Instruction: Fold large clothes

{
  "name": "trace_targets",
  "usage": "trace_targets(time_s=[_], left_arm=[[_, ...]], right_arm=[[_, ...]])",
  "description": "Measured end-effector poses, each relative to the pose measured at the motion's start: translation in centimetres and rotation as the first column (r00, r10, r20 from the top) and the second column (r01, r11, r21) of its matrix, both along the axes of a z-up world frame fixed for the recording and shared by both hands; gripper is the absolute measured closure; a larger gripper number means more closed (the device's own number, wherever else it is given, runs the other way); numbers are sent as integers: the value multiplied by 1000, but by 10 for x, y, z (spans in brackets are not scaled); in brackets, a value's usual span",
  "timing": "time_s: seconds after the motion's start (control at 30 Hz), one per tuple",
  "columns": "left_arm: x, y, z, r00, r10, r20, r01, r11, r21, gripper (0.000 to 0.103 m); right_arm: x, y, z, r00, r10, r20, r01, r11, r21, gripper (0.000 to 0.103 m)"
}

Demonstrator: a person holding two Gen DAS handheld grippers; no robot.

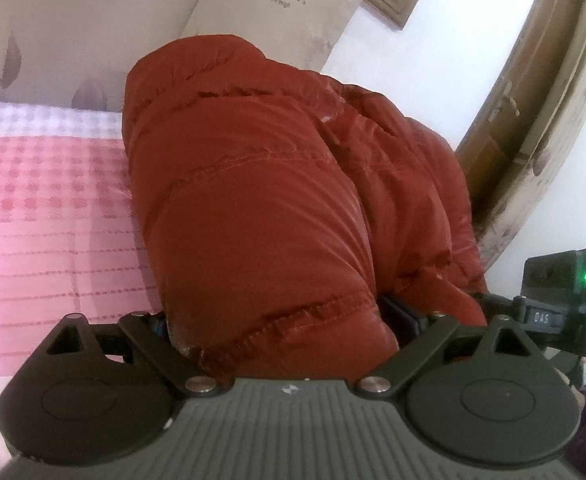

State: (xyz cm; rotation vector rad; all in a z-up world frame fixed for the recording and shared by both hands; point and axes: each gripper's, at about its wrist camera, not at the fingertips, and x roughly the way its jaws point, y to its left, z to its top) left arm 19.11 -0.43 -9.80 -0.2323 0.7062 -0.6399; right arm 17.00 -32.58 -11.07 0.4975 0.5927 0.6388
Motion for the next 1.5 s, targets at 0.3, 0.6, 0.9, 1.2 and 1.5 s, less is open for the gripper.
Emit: trace_targets(time_s=[0.3,0.6,0.9,1.2,1.5], left_arm=[[-19,15,9,999,39,31,-39,999,23,10],[-41,41,25,993,89,74,-92,995,33,10],[-62,81,41,982,147,122,-152,988,28,10],[-70,126,59,961,225,163,-233,972,31,10],[-66,173,76,928,310,207,-326,944,44,10]], right_arm=[[-9,18,11,1000,30,10,-30,1000,-5,16],[-16,52,28,997,74,30,-74,997,-8,16],[-19,92,48,991,124,57,-123,992,-21,16],[-9,140,66,980,180,79,-178,983,-30,16],[13,193,77,963,246,109,-246,969,-13,16]])
